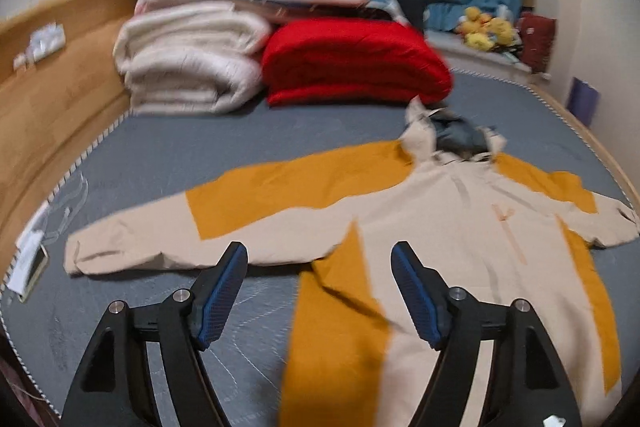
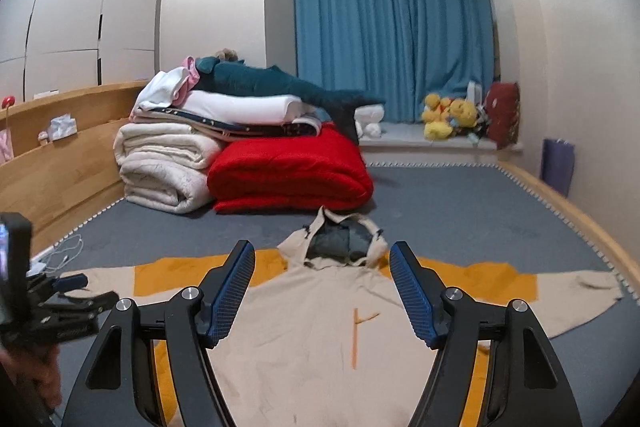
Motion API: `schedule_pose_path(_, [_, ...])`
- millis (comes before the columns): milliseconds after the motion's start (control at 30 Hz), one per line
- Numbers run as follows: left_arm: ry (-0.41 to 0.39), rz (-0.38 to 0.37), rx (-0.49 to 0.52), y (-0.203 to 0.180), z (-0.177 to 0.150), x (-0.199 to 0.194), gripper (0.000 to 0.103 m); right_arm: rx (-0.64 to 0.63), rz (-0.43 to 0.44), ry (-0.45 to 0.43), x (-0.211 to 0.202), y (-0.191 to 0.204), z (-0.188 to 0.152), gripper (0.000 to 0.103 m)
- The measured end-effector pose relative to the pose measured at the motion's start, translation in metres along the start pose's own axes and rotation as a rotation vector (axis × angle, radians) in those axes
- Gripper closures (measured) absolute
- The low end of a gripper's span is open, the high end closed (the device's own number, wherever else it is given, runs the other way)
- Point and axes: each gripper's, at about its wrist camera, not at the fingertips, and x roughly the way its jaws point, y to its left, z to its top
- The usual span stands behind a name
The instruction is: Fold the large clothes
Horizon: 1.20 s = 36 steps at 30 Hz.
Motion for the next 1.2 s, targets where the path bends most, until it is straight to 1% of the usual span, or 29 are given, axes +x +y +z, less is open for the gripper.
schedule_pose_path(33, [0.021, 0.007, -0.026, 0.014, -0.002, 0.013, 0.032, 0.017, 0.006, 0.036, 0.010, -0.003, -0.003, 0.033])
schedule_pose_path(100, [0.061, 0.025, -0.086, 0.044, -0.007, 0.036, 0.050, 0.015, 0.027, 0.080, 0.024, -0.002, -0.009, 0.033])
schedule_pose_path(133, [0.084, 0.038, -0.109, 0.056, -0.007, 0.045, 0.070, -0.007, 0.030, 0.092, 0.032, -0.001, -0.010, 0.033])
schedule_pose_path(167, [0.103, 0.059, -0.141, 0.071, -0.008, 0.055, 0.079, -0.022, 0.029, 0.099, 0.036, -0.002, -0.012, 0.033])
schedule_pose_path(233, [0.101, 0.093, -0.192, 0.101, -0.008, 0.068, 0.079, -0.038, 0.023, 0.117, 0.044, -0.004, -0.014, 0.033])
schedule_pose_path(300, [0.122, 0.151, -0.250, 0.136, -0.010, 0.085, 0.079, -0.025, 0.004, 0.121, 0.048, -0.009, -0.013, 0.033])
schedule_pose_path(333, [0.131, 0.157, -0.280, 0.148, -0.010, 0.090, 0.079, -0.029, 0.000, 0.123, 0.049, -0.009, -0.013, 0.033])
schedule_pose_path(467, [0.175, 0.221, -0.476, 0.220, -0.023, 0.112, 0.078, -0.068, -0.008, 0.133, 0.055, -0.003, -0.017, 0.033])
schedule_pose_path(500, [0.185, 0.229, -0.528, 0.238, -0.029, 0.116, 0.077, -0.081, -0.007, 0.137, 0.057, -0.002, -0.019, 0.033])
schedule_pose_path(533, [0.191, 0.240, -0.557, 0.249, -0.034, 0.118, 0.074, -0.091, -0.005, 0.140, 0.058, 0.000, -0.021, 0.035])
schedule_pose_path(567, [0.201, 0.262, -0.581, 0.263, -0.040, 0.124, 0.071, -0.096, -0.001, 0.146, 0.060, -0.001, -0.022, 0.039])
schedule_pose_path(633, [0.212, 0.284, -0.613, 0.280, -0.051, 0.129, 0.070, -0.092, 0.006, 0.154, 0.062, -0.002, -0.025, 0.044])
schedule_pose_path(700, [0.228, 0.258, -0.668, 0.296, -0.060, 0.135, 0.067, -0.087, 0.009, 0.163, 0.065, -0.005, -0.025, 0.066])
schedule_pose_path(733, [0.223, 0.249, -0.696, 0.304, -0.064, 0.135, 0.062, -0.084, 0.010, 0.168, 0.067, -0.005, -0.026, 0.069])
schedule_pose_path(767, [0.219, 0.250, -0.708, 0.309, -0.066, 0.137, 0.052, -0.081, 0.012, 0.172, 0.069, -0.006, -0.027, 0.070])
schedule_pose_path(800, [0.220, 0.266, -0.719, 0.314, -0.067, 0.138, 0.044, -0.076, 0.016, 0.187, 0.073, -0.006, -0.029, 0.070])
schedule_pose_path(833, [0.223, 0.283, -0.732, 0.320, -0.069, 0.138, 0.034, -0.078, 0.018, 0.195, 0.076, -0.004, -0.030, 0.070])
schedule_pose_path(867, [0.218, 0.297, -0.761, 0.327, -0.072, 0.139, 0.034, -0.073, 0.034, 0.209, 0.081, -0.004, -0.032, 0.070])
schedule_pose_path(933, [0.203, 0.290, -0.848, 0.343, -0.081, 0.139, 0.034, -0.064, 0.035, 0.223, 0.087, -0.002, -0.036, 0.069])
schedule_pose_path(967, [0.201, 0.286, -0.875, 0.348, -0.084, 0.140, 0.034, -0.055, 0.027, 0.228, 0.091, -0.003, -0.037, 0.067])
schedule_pose_path(1033, [0.180, 0.273, -0.940, 0.360, -0.091, 0.140, 0.034, -0.027, 0.019, 0.236, 0.097, -0.006, -0.040, 0.052])
schedule_pose_path(1067, [0.170, 0.268, -0.957, 0.363, -0.093, 0.139, 0.034, -0.018, 0.013, 0.242, 0.100, -0.007, -0.041, 0.039])
schedule_pose_path(1100, [0.160, 0.263, -0.972, 0.368, -0.094, 0.141, 0.035, -0.008, 0.002, 0.256, 0.104, -0.009, -0.043, 0.031])
schedule_pose_path(1133, [0.154, 0.259, -0.981, 0.371, -0.095, 0.141, 0.036, -0.005, 0.000, 0.269, 0.107, -0.010, -0.045, 0.031])
schedule_pose_path(1200, [0.133, 0.241, -1.013, 0.379, -0.097, 0.145, 0.042, -0.009, -0.006, 0.287, 0.112, -0.010, -0.049, 0.031])
